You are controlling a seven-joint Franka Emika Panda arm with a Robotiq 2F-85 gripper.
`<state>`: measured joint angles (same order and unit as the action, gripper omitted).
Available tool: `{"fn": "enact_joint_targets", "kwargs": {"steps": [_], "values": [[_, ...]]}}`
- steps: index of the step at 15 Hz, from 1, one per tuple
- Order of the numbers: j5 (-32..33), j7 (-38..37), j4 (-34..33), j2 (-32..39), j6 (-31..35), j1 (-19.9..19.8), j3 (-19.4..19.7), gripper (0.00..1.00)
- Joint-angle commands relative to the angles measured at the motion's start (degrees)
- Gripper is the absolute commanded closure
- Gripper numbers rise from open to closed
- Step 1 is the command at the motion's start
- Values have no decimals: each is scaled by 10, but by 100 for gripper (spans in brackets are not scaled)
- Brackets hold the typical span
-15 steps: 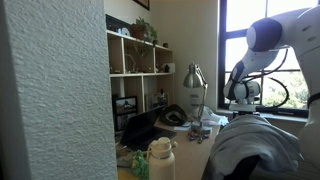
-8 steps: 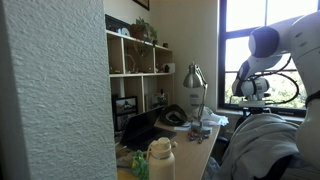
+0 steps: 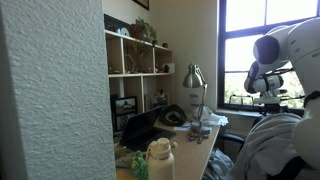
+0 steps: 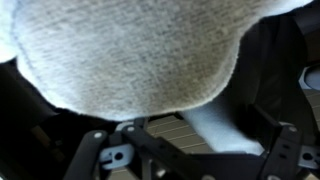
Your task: Pull out the chair, put the jersey on the chair then close the laptop.
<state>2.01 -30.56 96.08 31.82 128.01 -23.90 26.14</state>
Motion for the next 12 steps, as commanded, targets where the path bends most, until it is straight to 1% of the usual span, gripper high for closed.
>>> {"fn": "enact_joint_targets", "kwargs": {"steps": [1, 5, 7, 9, 12], "values": [[9, 11, -48, 6, -10, -11, 14, 0], [39, 27, -33, -41, 10, 14, 10, 0], [62, 32, -12, -77, 22, 36, 8, 0], [83, 38, 7, -113, 13, 55, 2, 0], [94, 58, 65, -179, -6, 79, -14, 0]]}}
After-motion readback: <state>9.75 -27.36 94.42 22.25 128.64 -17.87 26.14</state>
